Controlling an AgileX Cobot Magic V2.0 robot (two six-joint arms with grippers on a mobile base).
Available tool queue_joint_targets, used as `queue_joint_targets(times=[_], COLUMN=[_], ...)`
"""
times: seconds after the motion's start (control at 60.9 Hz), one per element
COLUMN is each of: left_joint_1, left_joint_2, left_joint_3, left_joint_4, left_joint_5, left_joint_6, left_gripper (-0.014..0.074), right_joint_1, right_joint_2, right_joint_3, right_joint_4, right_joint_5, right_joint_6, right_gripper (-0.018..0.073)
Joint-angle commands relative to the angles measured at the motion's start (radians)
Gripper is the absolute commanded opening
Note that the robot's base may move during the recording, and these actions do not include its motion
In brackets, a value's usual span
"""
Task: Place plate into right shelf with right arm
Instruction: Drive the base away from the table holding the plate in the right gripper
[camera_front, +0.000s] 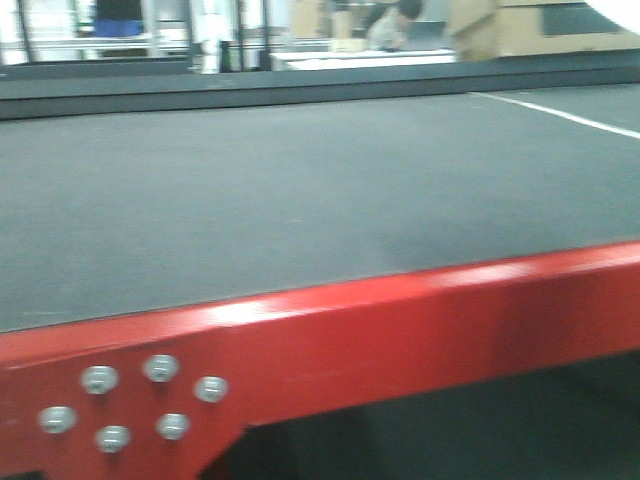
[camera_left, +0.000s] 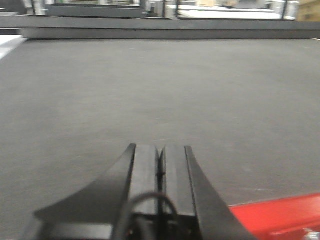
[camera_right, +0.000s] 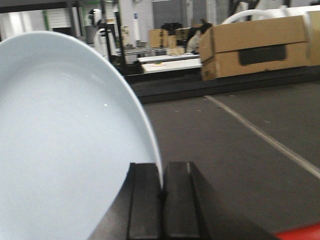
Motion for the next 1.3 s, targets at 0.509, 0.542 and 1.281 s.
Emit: queue_joint_targets(times=[0.509, 0.542, 1.281], left_joint_1=[-0.002, -0.002, -0.002], left_joint_2=[-0.01, -0.01, -0.01], left_joint_3=[0.01, 0.01, 0.01], left_joint_4=[-0.008, -0.008, -0.008], left_joint_5=[-0.09, -0.09, -0.09], left_joint_6=[-0.007, -0.007, -0.007], left_gripper=[-0.0128, -0.0128, -0.0128], right_joint_1=[-0.005, -0.005, -0.005], right_joint_2=[0.003, 0.003, 0.003], right_joint_3=[-0.029, -0.029, -0.029], right_joint_4=[-0.008, -0.008, -0.008], right_joint_5=[-0.089, -0.089, -0.089], right_joint_6=[-0.006, -0.006, -0.006], right_gripper=[0.005, 0.005, 0.005])
